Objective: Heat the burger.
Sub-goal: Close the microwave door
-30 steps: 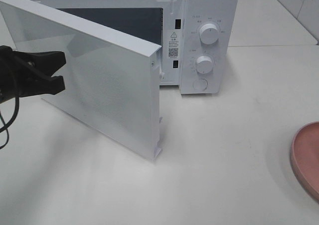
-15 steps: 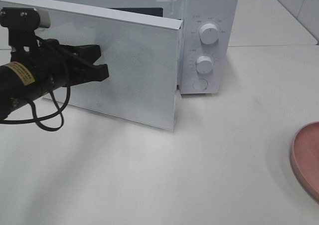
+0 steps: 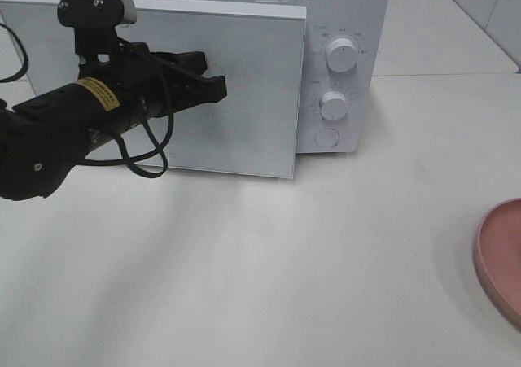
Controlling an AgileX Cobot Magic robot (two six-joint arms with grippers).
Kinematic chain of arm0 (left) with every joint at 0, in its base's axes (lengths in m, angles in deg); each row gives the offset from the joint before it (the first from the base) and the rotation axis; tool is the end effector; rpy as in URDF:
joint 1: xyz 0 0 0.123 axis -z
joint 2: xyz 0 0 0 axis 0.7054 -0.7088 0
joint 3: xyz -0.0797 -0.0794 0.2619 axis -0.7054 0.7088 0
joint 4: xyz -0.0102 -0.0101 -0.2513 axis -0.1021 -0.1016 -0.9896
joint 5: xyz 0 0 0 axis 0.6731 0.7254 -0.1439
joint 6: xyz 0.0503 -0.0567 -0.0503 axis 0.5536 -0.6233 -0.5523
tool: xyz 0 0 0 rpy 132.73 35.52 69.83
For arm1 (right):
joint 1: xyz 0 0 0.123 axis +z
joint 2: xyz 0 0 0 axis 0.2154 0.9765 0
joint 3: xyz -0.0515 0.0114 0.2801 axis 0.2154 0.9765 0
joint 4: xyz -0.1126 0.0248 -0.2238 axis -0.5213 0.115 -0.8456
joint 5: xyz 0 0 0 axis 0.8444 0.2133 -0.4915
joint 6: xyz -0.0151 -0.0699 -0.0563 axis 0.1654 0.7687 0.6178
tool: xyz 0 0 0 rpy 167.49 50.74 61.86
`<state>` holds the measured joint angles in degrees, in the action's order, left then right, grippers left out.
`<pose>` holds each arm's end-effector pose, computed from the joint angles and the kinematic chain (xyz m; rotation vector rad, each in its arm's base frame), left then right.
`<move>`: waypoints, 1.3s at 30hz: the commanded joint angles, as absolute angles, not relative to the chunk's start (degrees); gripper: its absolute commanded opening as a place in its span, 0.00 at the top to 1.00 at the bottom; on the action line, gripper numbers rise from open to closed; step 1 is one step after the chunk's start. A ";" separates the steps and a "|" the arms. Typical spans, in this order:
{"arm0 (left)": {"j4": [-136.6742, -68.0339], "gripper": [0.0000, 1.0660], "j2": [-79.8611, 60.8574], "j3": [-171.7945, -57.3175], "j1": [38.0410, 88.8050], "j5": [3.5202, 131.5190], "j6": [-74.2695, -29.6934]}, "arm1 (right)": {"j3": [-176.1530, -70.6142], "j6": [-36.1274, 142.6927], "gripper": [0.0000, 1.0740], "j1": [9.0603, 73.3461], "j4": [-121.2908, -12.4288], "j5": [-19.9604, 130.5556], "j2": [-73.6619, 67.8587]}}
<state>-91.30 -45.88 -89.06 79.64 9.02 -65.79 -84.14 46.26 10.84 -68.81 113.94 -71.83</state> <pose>0.2990 -0.2027 0.1806 0.3030 1.7132 -0.5716 -0.0016 -0.0023 0.2841 0.0688 1.9460 -0.0265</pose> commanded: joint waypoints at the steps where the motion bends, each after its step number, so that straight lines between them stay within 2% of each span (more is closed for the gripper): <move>1: -92.21 1.00 -47.95 -93.01 80.21 9.31 -65.73 | -84.02 46.84 0.29 10.49 -68.75 113.71 -73.26; 14: -96.17 1.00 -52.93 -98.69 80.21 9.59 -65.50 | -84.02 46.84 0.29 10.49 -68.75 113.71 -73.26; 18: -99.83 1.00 -54.65 -101.15 80.10 10.05 -61.61 | -84.02 46.84 0.29 10.49 -68.75 113.71 -73.26; 23: -102.18 1.00 -55.80 -104.76 79.70 10.80 -58.91 | -84.02 46.84 0.29 10.49 -68.75 113.71 -73.26; 28: -102.07 1.00 -56.37 -105.90 79.52 12.17 -58.23 | -84.02 46.84 0.29 10.49 -68.75 113.71 -73.26; 39: -94.79 1.00 -50.81 -99.60 82.27 19.05 -58.40 | -84.02 46.84 0.29 10.49 -68.75 113.71 -73.26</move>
